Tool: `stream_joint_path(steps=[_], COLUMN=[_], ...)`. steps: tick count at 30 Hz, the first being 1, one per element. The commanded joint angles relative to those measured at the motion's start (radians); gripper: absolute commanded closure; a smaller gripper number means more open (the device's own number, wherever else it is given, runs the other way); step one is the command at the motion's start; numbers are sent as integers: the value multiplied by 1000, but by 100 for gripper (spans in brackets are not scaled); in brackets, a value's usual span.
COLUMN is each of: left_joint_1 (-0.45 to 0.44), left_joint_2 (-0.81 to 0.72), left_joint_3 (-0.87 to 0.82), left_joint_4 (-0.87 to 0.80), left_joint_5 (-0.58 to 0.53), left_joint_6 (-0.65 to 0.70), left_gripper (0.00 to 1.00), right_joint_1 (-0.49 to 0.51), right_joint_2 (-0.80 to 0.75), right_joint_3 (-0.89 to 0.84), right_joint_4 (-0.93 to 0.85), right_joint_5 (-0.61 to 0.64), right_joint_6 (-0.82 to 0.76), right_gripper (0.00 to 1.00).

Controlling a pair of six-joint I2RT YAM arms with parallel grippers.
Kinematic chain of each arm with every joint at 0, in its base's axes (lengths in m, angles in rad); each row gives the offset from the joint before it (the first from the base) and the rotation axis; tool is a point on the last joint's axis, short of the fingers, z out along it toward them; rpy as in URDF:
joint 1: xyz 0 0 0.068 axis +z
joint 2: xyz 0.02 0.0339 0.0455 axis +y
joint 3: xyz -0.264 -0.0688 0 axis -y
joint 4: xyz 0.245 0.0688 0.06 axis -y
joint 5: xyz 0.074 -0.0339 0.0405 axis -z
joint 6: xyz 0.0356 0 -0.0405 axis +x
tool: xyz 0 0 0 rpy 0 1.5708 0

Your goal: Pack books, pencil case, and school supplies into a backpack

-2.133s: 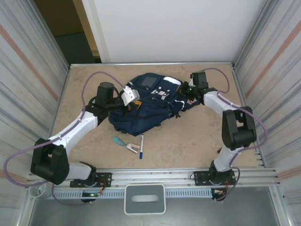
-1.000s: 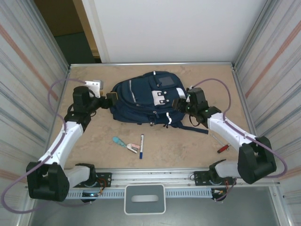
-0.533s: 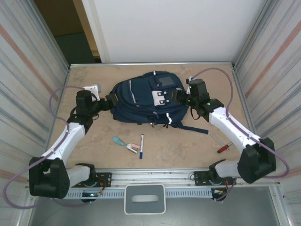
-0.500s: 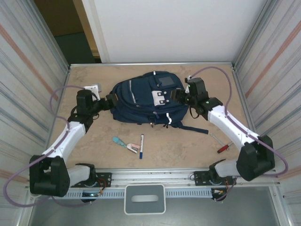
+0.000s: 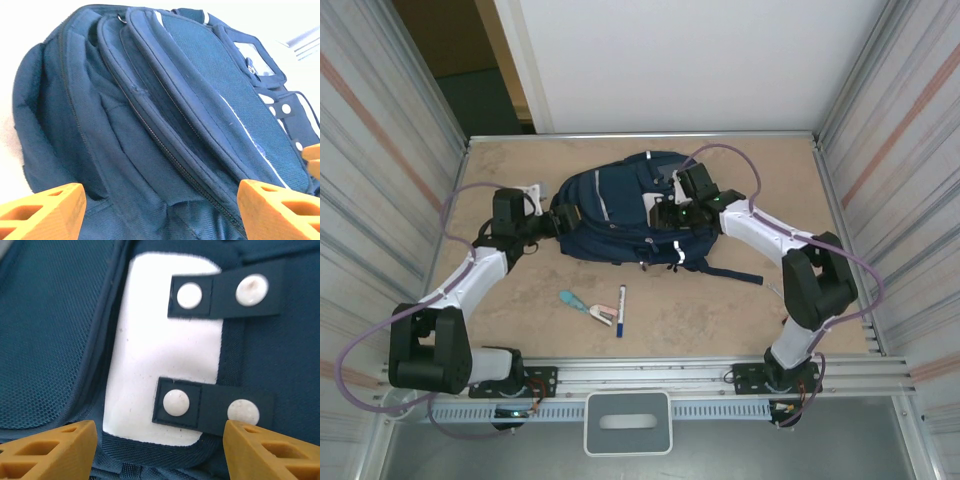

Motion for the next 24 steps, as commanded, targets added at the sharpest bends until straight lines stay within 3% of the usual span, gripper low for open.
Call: stream_joint_path(steps=[1, 7, 11, 18, 24], left_joint_1=[-41, -100, -122, -198, -202], left_joint_2=[-40, -150, -182, -142, -59], left_joint_3=[-23, -78, -100, -105, -84], left_joint_4=[-59, -128, -123, -107, -45], left_joint_5=[-26, -141, -119, -161, -108], left_joint_6=[5, 25, 7, -6, -33], left_gripper=[21, 23, 25, 26, 30], right_joint_1=[15, 17, 15, 21, 24], right_joint_2=[14, 1, -20, -72, -116], right_joint_3=[-10, -104, -125, -150, -154], right_joint_4=[-29, 25, 50, 76, 73], right_joint_5=[-13, 7, 10, 21, 21], right_joint_6=[-24, -9, 0, 6, -15], right_gripper=[36, 37, 37, 36, 36])
